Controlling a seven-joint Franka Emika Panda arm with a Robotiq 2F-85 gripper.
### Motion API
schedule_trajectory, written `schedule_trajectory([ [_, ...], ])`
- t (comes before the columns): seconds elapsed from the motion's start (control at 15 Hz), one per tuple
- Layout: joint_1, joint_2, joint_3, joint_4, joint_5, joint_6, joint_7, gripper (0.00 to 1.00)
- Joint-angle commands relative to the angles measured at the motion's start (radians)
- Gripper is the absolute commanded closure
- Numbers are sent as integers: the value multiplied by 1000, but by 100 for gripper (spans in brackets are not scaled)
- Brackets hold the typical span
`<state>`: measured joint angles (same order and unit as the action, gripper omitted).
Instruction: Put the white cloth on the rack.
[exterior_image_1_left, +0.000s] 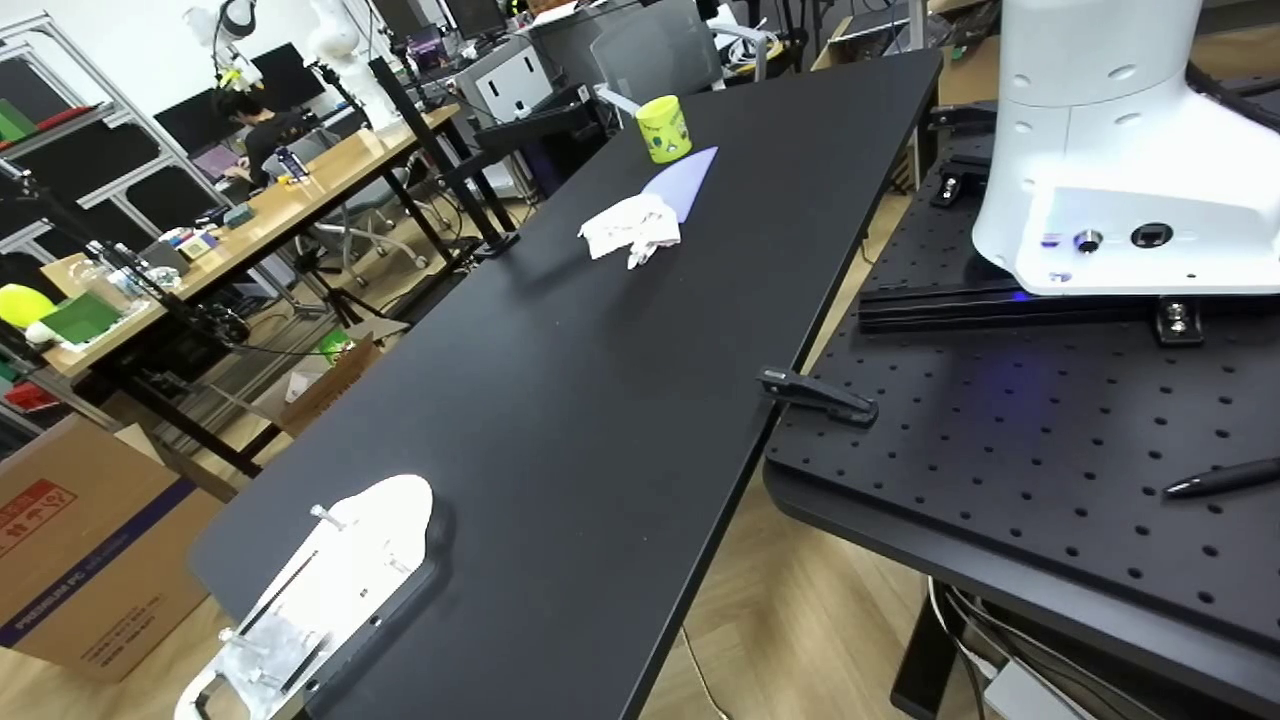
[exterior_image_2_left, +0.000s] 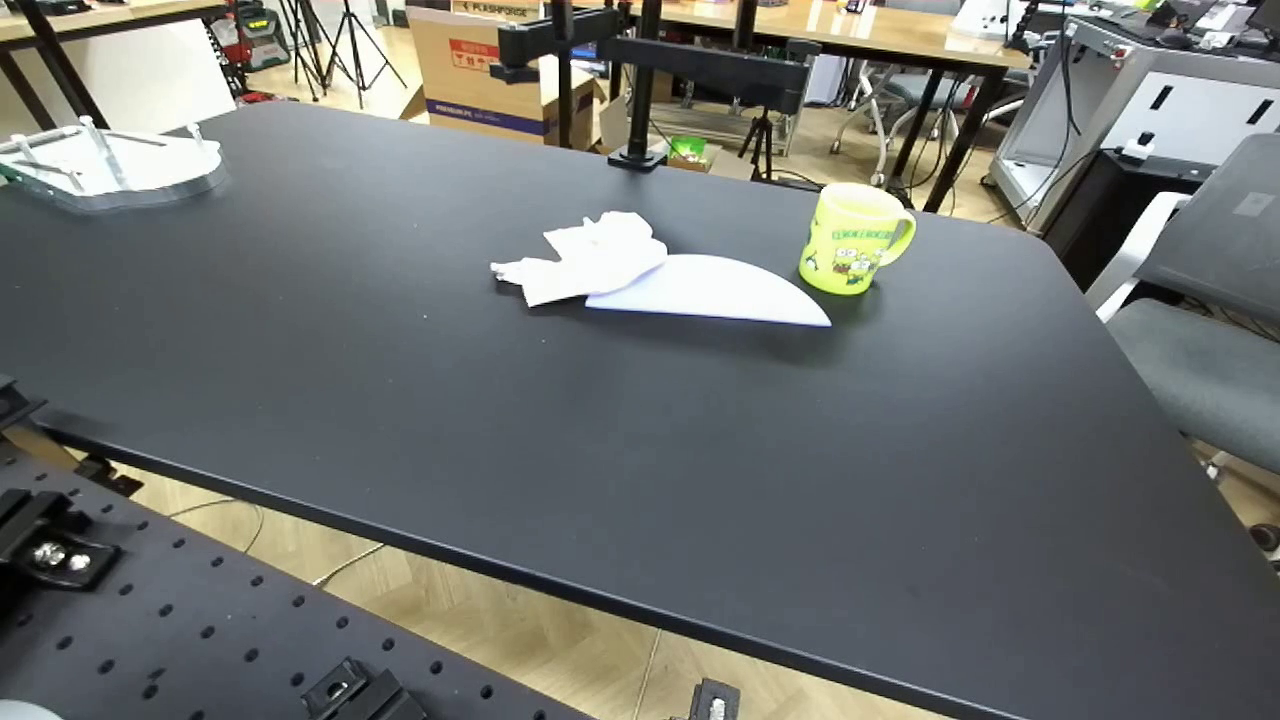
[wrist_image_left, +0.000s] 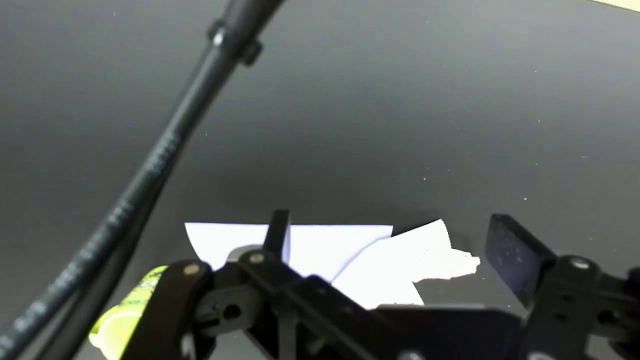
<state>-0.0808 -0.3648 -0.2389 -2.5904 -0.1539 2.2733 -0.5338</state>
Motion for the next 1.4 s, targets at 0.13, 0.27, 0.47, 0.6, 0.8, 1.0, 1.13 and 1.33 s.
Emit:
schedule_trajectory([
  [0.13,17,111,3,86,52,-11,-127,0],
  [0.27,20,139,5,106,59,-12,-141,0],
  [0.47,20,194,39,154,-65,-102,-183,0],
  [0.6,39,235,42,180,-30,-107,-304,0],
  [0.8,44,320,57,250,14,-104,-492,0],
  [1.0,38,406,87,346,61,-135,-676,0],
  [1.13,20,365,100,283,45,-96,-623,0],
  [1.33,18,405,111,324,53,-111,-655,0],
])
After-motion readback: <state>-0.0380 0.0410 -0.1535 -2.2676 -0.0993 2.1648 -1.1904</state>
